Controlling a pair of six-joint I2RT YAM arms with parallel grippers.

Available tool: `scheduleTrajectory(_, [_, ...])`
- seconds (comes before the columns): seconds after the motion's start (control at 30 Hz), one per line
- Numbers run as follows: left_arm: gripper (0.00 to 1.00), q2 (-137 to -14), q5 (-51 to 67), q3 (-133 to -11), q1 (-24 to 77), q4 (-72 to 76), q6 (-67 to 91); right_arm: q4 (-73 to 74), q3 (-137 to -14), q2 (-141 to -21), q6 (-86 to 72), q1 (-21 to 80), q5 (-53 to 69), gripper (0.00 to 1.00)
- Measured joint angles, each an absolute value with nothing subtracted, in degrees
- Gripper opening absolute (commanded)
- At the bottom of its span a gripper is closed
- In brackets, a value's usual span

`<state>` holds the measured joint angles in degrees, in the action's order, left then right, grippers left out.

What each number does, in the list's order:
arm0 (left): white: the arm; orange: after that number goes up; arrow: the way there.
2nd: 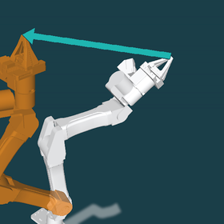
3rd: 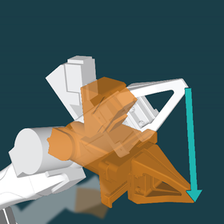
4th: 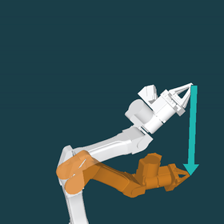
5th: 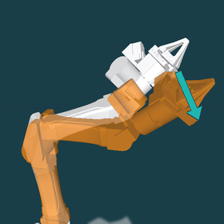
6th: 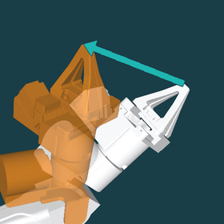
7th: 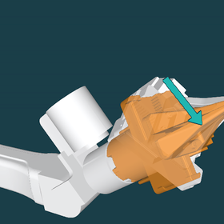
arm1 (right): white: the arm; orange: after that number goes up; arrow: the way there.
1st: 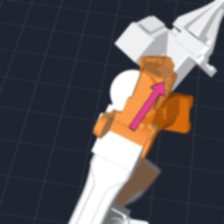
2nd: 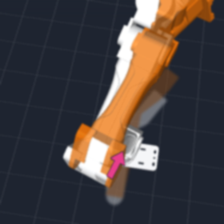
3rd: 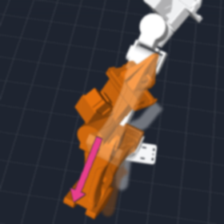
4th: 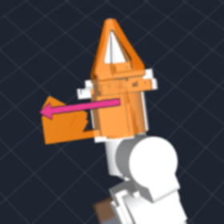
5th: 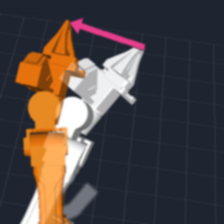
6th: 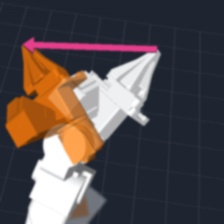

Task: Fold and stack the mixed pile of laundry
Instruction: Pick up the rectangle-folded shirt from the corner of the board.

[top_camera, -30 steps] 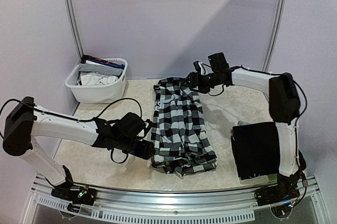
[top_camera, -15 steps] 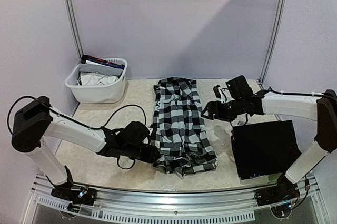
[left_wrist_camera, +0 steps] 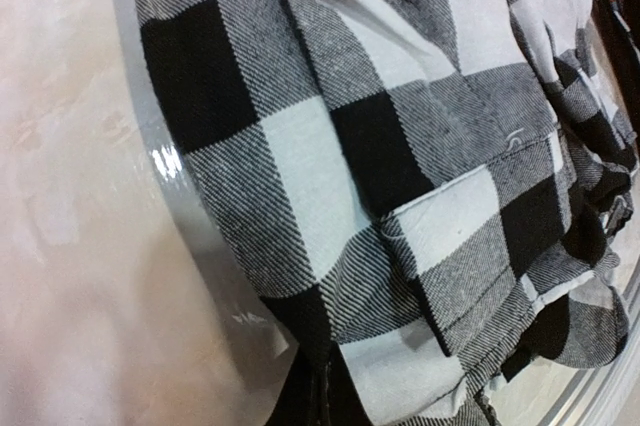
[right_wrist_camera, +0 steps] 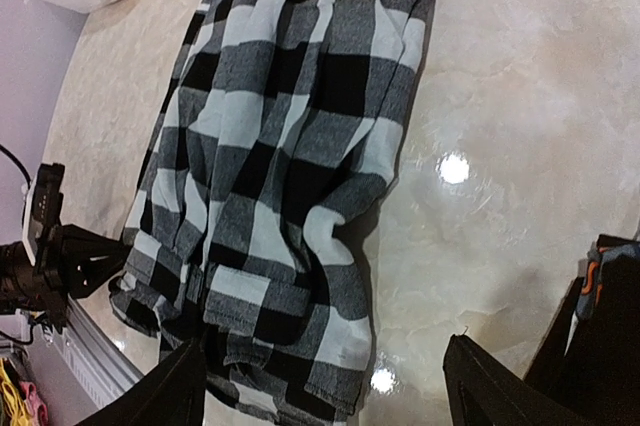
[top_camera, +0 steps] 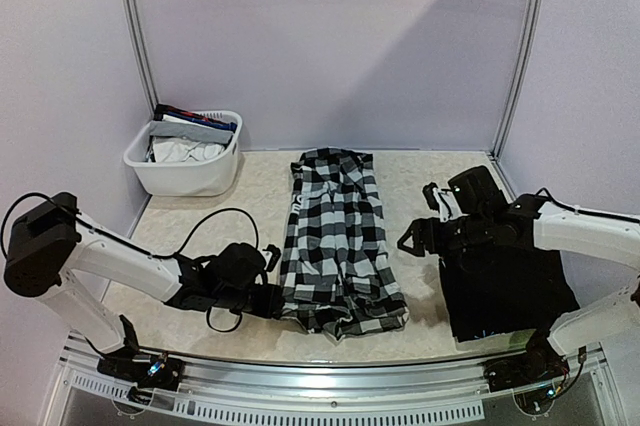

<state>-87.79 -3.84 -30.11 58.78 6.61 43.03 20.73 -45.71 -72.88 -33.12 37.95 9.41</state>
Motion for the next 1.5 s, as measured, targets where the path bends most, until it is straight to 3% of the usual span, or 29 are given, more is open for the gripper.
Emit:
scheduleTrajectory(0.37, [0.00,-87.7,-5.4,-29.4,59.4,7.9,44.3,25.1,-37.2,-65.9,-37.0,40.0,6.8,0.79])
scheduleTrajectory(0.57, [0.00,-87.7,-5.7,-29.4,59.5,8.0,44.6,22.9,-33.6,-64.6,-38.9,40.0,10.9,0.71])
scheduleTrajectory(1.1, [0.00,-89.3,-7.1,-29.6,60.3,10.5,45.9,8.6,-26.9,-73.4,-43.3,41.1,22.1,0.58])
scheduleTrajectory(1.5, [0.00,-89.7,-7.4,-29.8,60.4,11.0,46.0,-2.2,-27.4,-83.0,-45.3,45.4,24.7,0.26])
